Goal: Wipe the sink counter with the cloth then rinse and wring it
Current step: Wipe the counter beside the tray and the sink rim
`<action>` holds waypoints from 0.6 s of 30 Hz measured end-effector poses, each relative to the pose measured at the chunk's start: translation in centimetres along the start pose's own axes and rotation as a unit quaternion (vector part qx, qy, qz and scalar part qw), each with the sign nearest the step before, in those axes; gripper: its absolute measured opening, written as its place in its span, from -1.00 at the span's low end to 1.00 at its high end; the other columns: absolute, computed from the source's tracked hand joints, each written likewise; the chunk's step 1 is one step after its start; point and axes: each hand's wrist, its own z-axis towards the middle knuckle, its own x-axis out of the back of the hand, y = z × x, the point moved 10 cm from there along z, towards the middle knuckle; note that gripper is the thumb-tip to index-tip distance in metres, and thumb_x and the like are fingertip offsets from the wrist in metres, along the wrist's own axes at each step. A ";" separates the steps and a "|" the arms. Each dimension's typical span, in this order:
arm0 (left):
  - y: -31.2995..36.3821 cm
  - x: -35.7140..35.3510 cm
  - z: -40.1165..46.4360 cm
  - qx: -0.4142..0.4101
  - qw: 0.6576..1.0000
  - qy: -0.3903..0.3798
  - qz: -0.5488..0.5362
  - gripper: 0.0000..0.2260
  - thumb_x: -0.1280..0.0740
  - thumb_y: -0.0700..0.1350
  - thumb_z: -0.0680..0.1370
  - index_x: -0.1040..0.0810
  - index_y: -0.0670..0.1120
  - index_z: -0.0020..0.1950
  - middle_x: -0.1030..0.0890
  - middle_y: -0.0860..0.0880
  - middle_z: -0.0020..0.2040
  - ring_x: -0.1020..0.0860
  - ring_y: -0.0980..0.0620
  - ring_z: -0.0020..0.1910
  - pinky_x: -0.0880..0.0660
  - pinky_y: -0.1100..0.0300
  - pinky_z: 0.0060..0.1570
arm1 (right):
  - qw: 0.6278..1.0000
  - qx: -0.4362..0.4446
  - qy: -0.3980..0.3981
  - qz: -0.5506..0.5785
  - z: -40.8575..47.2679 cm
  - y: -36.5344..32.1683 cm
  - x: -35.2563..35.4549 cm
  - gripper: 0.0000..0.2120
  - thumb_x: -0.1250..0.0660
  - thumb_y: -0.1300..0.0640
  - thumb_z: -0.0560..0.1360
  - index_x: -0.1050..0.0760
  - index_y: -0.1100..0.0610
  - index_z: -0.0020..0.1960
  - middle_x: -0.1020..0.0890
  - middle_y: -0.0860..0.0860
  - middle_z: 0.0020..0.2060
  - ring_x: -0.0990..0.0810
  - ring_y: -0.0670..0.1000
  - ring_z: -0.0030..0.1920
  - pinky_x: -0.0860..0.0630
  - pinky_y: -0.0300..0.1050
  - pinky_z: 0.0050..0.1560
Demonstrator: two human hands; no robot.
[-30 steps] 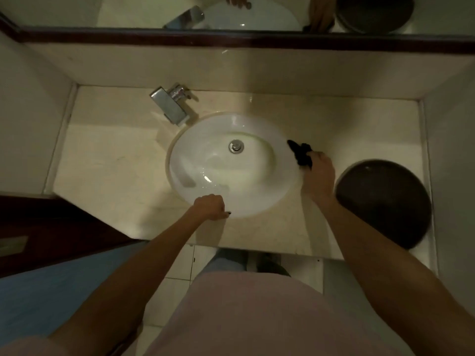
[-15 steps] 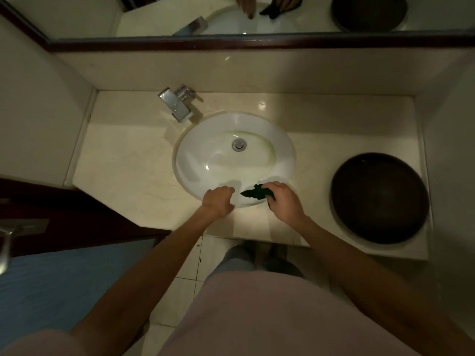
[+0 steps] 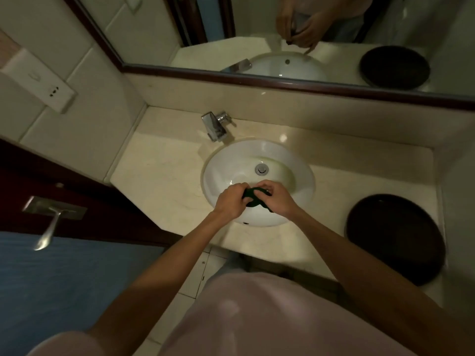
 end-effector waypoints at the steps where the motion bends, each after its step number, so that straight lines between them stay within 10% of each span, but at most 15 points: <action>1: -1.0 1.1 0.4 0.013 1.000 0.013 -0.009 -0.90 -0.39 -0.12 0.54 -0.56 -0.09 0.02 -0.64 -0.06 -0.09 -0.59 -0.07 -0.14 -0.51 0.06 -0.21 | 1.000 -0.014 0.013 0.024 0.4 -0.2 -0.2 -0.87 -0.43 0.10 0.56 -0.61 0.03 0.10 -0.72 -0.05 -0.03 -0.70 -0.05 0.00 -0.64 -0.11 0.04; 9: -7.7 6.1 3.1 0.097 0.976 0.084 -0.175 -0.80 -0.47 -0.16 0.49 -0.62 -0.07 0.10 -0.69 -0.01 -0.04 -0.65 0.03 -0.11 -0.59 0.15 -0.01 | 0.904 -0.257 -0.065 0.335 6.5 -0.3 -8.5 -0.48 -0.40 -0.30 0.50 -0.55 0.04 0.28 -0.64 0.07 0.19 -0.66 0.13 0.19 -0.60 0.21 0.21; 13: -7.1 4.6 5.1 -0.010 0.976 -0.131 -0.172 -0.65 -0.37 -0.29 0.54 -0.57 -0.10 0.32 -0.62 -0.06 0.25 -0.58 -0.01 0.20 -0.50 0.16 0.20 | 0.868 -0.309 -0.017 0.389 10.3 0.9 -9.9 -0.57 -0.52 0.00 0.50 -0.53 0.27 0.19 -0.65 0.24 0.04 -0.70 0.16 -0.06 -0.66 0.07 -0.08; 18: -8.4 11.5 13.2 -0.056 0.997 0.013 -0.044 -0.70 -0.28 -0.22 0.57 -0.58 -0.05 0.27 -0.59 -0.03 0.27 -0.55 0.00 0.20 -0.46 0.21 0.17 | 0.871 -0.377 0.003 0.314 11.8 3.1 -9.5 -0.70 -0.53 0.18 0.49 -0.54 0.30 0.12 -0.64 0.23 -0.06 -0.65 0.19 -0.11 -0.68 0.08 -0.09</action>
